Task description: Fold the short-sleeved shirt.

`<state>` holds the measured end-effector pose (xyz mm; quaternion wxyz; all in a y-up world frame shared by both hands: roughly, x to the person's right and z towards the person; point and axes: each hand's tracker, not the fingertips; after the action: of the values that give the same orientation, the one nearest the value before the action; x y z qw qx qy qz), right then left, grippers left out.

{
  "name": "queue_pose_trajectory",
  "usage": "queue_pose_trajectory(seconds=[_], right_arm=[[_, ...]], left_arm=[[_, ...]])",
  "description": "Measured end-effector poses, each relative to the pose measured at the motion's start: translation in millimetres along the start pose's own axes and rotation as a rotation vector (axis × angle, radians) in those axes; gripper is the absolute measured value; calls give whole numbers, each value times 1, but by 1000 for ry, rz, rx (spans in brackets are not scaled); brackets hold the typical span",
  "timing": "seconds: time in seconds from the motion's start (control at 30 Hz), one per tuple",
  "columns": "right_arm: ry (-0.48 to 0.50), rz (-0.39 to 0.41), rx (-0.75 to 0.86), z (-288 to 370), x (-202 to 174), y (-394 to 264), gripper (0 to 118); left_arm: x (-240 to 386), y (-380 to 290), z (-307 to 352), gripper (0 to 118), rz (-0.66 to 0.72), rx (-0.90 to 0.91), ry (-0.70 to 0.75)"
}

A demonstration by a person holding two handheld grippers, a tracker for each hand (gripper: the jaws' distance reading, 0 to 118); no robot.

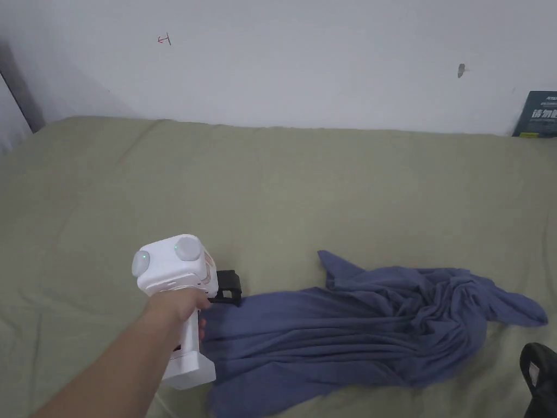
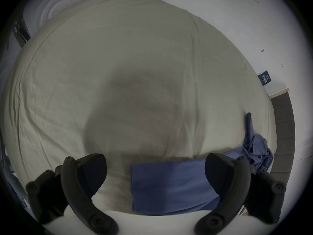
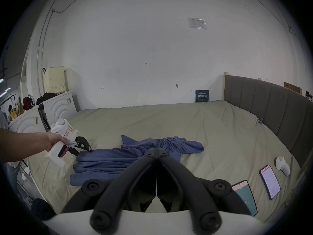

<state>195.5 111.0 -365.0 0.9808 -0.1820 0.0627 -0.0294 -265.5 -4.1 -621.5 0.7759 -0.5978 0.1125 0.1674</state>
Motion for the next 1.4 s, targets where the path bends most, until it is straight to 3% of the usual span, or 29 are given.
queue_pose_trajectory(seconds=[0.07, 0.1, 0.13, 0.17, 0.2, 0.23, 0.33, 0.57, 0.87, 0.9, 0.93, 1.0, 1.13, 1.4], right_arm=[[0, -3, 1, 1, 1, -1, 0], [0, -4, 5, 2, 1, -2, 0], [0, -8, 6, 2, 1, -2, 0], [1, -11, 7, 2, 1, -2, 0], [3, -14, 8, 4, 0, -3, 0], [4, -17, 9, 4, 0, -3, 0], [8, -20, 9, 8, 1, -3, 0], [3, -13, -44, -8, 30, 1, 0], [-72, -3, -312, -125, 112, 6, 1], [-99, 25, -346, -144, 122, 7, 14], [-133, 72, -353, -158, 130, 7, 41], [-142, 140, -402, -189, 149, 5, 117], [-169, 254, -484, -229, 165, 2, 118], [-38, 559, -621, -277, 135, -37, 117]], left_arm=[[11, -5, 5, 82, -73, 18, 112], [14, -8, 9, 67, -80, 41, 72], [14, -5, 8, 46, -59, 30, 59], [15, -6, 10, 17, -56, 34, 56], [16, -6, 12, 7, -43, 41, 40], [16, -5, 12, 7, -10, 27, -41], [10, -5, 5, 7, -71, 22, 7], [4, -30, 53, 7, -33, 155, -171], [19, -47, 76, 7, -111, 221, -241], [20, -48, 76, 7, -119, 224, -245], [18, -42, 74, 7, -119, 222, -250], [19, -41, 73, 7, -117, 225, -266], [18, -34, 68, 7, -111, 227, -281], [17, -25, 58, 7, -105, 221, -278]])
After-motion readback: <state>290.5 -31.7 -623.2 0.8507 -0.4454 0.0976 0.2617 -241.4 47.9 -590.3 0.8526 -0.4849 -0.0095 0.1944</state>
